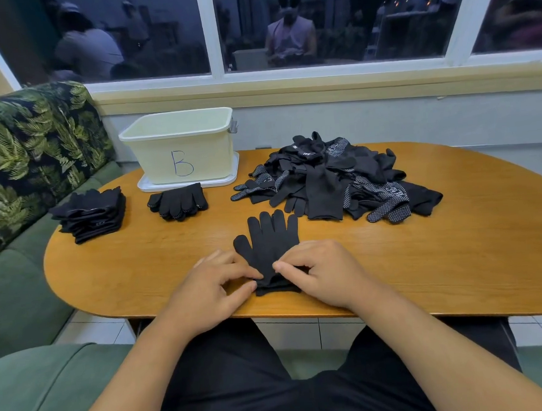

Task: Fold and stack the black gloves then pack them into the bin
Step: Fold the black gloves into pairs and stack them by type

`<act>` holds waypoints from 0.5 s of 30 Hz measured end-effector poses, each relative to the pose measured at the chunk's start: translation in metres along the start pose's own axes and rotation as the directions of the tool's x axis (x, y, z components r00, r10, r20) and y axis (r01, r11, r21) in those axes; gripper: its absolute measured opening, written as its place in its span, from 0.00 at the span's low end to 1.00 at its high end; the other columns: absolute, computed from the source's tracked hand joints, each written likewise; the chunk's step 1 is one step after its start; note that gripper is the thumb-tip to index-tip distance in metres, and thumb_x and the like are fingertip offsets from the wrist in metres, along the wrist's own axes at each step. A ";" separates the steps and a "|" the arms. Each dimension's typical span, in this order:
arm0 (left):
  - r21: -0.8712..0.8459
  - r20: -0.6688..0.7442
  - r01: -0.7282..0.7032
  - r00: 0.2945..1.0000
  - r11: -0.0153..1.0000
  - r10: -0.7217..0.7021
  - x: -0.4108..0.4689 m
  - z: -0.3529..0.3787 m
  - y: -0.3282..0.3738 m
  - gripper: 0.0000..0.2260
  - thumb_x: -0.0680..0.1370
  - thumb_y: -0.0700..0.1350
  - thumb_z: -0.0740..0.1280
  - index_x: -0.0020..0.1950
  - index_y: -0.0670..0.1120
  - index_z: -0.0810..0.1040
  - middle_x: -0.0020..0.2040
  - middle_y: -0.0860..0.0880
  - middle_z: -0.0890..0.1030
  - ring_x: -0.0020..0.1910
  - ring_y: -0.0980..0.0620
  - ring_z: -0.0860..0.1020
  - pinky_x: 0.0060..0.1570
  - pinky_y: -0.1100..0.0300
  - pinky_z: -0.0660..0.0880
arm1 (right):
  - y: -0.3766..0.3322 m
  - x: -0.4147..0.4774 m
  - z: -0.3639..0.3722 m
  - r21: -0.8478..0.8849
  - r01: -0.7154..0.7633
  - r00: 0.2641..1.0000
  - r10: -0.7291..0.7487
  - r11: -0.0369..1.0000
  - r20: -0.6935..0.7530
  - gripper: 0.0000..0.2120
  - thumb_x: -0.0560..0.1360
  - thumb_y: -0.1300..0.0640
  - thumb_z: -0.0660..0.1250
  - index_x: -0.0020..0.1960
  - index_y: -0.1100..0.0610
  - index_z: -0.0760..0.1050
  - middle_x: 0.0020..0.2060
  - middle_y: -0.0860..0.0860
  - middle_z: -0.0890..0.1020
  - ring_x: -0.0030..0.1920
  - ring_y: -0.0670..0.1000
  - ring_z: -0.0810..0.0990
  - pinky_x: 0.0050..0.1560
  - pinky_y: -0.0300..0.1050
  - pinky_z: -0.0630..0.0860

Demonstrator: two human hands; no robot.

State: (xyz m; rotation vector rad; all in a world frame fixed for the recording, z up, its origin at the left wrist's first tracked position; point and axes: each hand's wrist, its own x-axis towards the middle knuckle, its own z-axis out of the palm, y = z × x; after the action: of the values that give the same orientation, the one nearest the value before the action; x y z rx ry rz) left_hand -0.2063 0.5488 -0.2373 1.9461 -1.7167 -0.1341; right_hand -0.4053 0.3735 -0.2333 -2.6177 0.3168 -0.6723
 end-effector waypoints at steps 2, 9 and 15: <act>-0.018 -0.015 0.012 1.000 1.000 -0.012 0.000 0.001 0.000 0.07 0.82 0.57 0.69 0.57 0.63 0.85 0.53 0.65 0.78 0.60 0.59 0.75 0.60 0.50 0.74 | 0.003 0.001 -0.001 0.096 -0.080 0.995 0.086 0.992 -0.056 0.16 0.85 0.45 0.65 0.48 0.51 0.88 0.45 0.41 0.87 0.49 0.42 0.84 0.51 0.43 0.79; -0.120 -0.191 0.139 0.969 0.983 -0.160 0.020 0.005 0.013 0.07 0.85 0.53 0.65 0.52 0.58 0.83 0.51 0.62 0.78 0.56 0.59 0.74 0.55 0.57 0.72 | 0.019 0.011 0.006 -0.082 -0.251 0.968 0.250 0.964 -0.020 0.13 0.80 0.41 0.71 0.61 0.44 0.82 0.55 0.36 0.79 0.60 0.41 0.74 0.63 0.44 0.75; 0.175 -0.061 0.187 0.982 0.967 -0.179 0.077 0.021 0.017 0.15 0.87 0.55 0.59 0.72 0.55 0.74 0.68 0.56 0.75 0.70 0.53 0.70 0.70 0.49 0.69 | 0.010 0.012 0.000 -0.198 -0.220 0.967 0.240 0.955 0.081 0.31 0.76 0.27 0.64 0.74 0.41 0.75 0.71 0.36 0.73 0.71 0.43 0.67 0.73 0.51 0.67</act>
State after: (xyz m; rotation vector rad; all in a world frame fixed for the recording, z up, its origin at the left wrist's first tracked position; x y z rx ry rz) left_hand -0.2160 0.4682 -0.2272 2.2225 -1.5642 -0.0012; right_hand -0.3965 0.3610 -0.2332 -2.7204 0.6711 -0.4436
